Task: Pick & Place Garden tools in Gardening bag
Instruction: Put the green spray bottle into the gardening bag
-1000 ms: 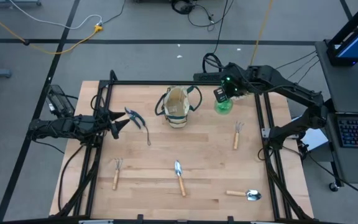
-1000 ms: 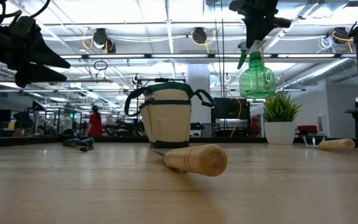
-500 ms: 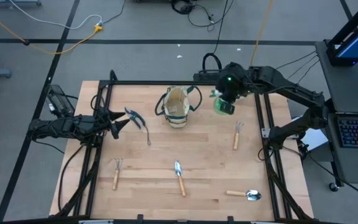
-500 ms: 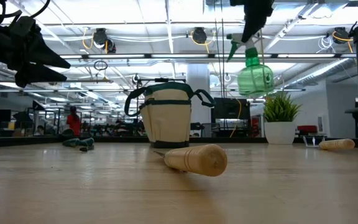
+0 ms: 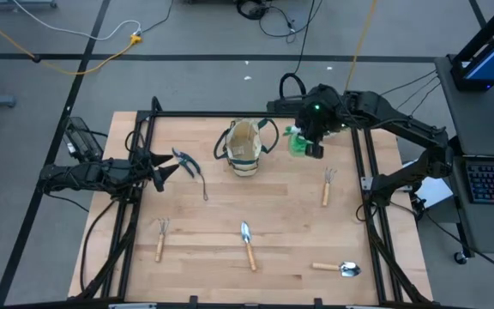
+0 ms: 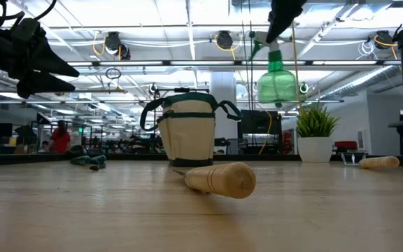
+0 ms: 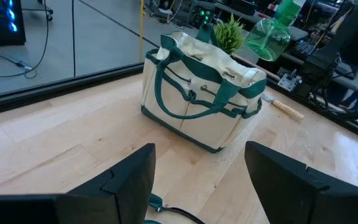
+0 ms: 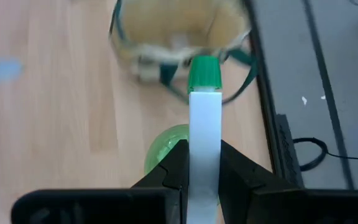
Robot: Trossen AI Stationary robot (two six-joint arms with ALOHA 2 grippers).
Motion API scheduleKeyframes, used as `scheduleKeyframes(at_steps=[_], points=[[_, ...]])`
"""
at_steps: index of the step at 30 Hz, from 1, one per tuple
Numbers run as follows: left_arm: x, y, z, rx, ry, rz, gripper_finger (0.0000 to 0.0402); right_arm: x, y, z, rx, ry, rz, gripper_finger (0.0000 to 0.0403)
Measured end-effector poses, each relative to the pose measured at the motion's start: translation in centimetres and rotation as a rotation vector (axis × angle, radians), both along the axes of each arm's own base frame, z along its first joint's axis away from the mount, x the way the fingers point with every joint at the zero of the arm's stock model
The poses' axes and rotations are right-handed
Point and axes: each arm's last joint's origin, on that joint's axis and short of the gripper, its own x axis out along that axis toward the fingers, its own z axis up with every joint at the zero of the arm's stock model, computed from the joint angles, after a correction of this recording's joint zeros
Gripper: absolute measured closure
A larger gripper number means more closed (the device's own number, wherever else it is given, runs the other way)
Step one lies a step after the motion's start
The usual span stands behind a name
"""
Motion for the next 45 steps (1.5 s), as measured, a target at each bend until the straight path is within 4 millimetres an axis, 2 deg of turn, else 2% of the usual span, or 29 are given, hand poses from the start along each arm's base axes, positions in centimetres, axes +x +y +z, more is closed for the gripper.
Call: scheduleKeyframes(at_steps=[4,7,12,16,29,45], points=[[0.0,0.0,0.0,0.000,0.000,0.000,0.0149,1.0,-0.4,1.2,0.084,-0.221,-0.178,0.0359],[0.0,0.0,0.0,0.000,0.000,0.000,0.0149,1.3,-0.5,2.4,0.110,-0.378,-0.235,0.0359],[0.0,0.0,0.0,0.000,0.001,0.001,0.0149,1.9,-0.7,4.3,0.133,-0.599,-0.245,0.0359],[0.0,0.0,0.0,0.000,0.000,0.000,0.0149,3.0,-1.0,4.6,0.138,-0.674,-0.207,0.0359],[0.0,0.0,0.0,0.008,0.005,-0.002,0.0149,8.2,-3.0,-0.7,0.142,-0.489,-0.206,0.0359],[0.0,0.0,0.0,0.056,0.029,-0.016,0.0149,12.1,-4.9,-6.3,0.098,-0.318,-0.144,0.0359]])
